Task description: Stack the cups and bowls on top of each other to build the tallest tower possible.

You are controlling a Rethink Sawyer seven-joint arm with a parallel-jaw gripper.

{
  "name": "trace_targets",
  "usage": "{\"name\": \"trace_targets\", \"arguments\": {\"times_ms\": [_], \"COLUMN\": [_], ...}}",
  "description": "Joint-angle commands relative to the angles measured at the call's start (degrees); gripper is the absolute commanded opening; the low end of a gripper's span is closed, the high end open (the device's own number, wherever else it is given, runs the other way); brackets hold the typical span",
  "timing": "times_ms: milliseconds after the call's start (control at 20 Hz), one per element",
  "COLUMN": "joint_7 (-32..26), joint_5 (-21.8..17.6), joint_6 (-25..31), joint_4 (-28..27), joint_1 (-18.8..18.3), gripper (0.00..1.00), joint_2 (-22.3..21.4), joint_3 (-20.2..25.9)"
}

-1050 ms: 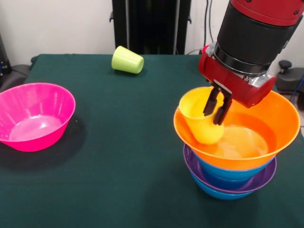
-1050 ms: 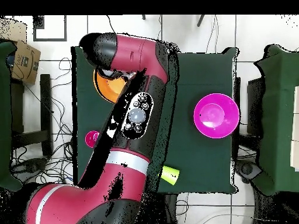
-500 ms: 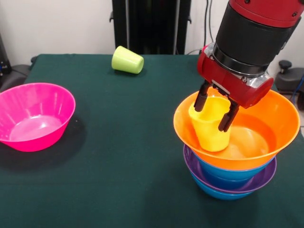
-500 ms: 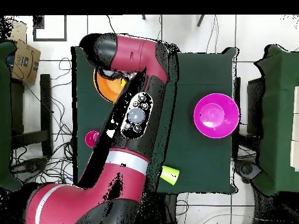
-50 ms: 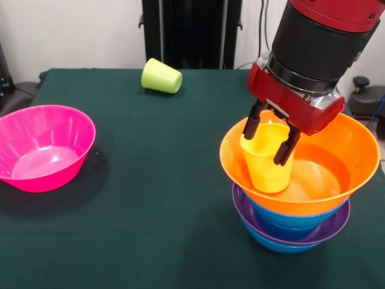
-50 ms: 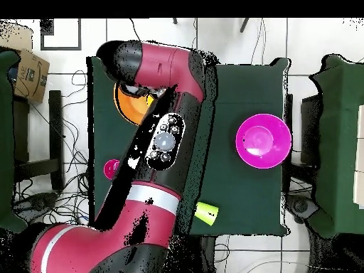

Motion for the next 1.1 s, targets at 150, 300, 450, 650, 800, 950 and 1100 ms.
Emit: {"name": "trace_targets", "arguments": {"times_ms": [150,300,450,650,800,950,1100], "joint_7": [10.1,8.9,7.1,2.5,-2.5,-6.1,-9.9], "joint_5": [0.2,0.4,0.5,-0.1,-0.8,-1.2,-1.8], "joint_6": [-2.7,-1.0,1.0,4.8,8.5,11.4,16.1], "joint_4": [2.3,3.0,4.3,5.5,6.5,6.6,5.5], "joint_1": [1.0,0.8,0.5,-0.9,-2.7,-4.5,-6.8], "gripper": [1.0,1.0,1.0,1.0,1.0,1.0,1.0], "joint_2": [-2.6,-4.3,-6.8,-10.6,-14.0,-16.4,-18.5], "joint_3": [3.4,3.7,4.0,4.5,5.2,6.1,7.0]}}
